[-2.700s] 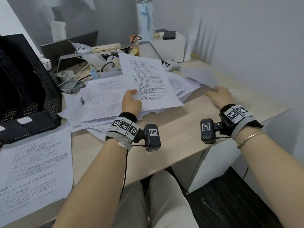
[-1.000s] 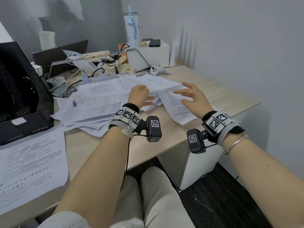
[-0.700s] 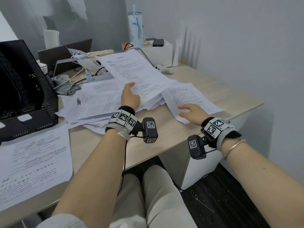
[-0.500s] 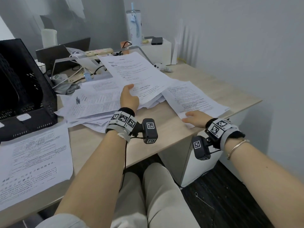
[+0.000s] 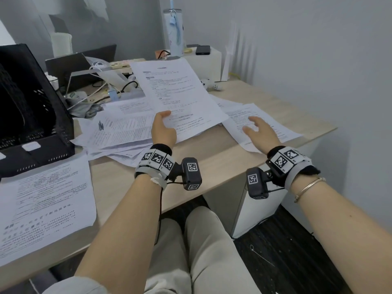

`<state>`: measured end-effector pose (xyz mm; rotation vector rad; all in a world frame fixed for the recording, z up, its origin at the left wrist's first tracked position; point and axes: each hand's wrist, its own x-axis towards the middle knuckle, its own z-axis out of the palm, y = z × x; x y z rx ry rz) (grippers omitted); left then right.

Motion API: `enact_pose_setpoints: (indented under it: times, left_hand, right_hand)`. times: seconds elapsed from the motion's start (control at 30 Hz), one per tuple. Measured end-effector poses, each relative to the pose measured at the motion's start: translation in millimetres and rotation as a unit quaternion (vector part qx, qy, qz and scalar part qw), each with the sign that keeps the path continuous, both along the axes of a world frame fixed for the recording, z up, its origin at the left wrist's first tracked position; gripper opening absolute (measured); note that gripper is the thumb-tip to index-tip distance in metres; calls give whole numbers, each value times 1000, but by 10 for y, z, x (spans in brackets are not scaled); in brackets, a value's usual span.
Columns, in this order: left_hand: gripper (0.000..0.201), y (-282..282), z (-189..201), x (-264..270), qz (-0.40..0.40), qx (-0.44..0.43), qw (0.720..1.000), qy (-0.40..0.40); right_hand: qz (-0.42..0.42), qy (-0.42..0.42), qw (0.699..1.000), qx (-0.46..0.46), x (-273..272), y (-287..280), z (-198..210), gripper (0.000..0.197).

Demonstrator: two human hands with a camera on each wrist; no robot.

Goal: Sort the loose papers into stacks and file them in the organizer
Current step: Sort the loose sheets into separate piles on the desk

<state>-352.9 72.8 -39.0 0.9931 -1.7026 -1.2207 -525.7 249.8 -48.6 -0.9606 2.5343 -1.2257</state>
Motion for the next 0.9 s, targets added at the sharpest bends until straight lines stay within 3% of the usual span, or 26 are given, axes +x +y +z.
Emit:
enact_pose_setpoints:
  times: [0.1, 0.43, 0.67, 0.9]
  left_hand:
    - [63, 18, -19, 93, -4, -17, 1000, -2]
    - [56, 48, -79, 537, -20, -36, 999, -12]
    - [54, 15, -45, 856, 10, -54, 998, -21]
    - [57, -242, 1, 1393, 103, -12, 995, -2]
  right_hand:
    - [9, -47, 995, -86, 154, -148, 108, 47]
    - [31, -139, 984, -104, 421, -612, -35, 67]
    - [42, -96, 985, -140, 660, -908, -19, 64]
    - [123, -69, 971, -192, 1141, -1277, 160, 60]
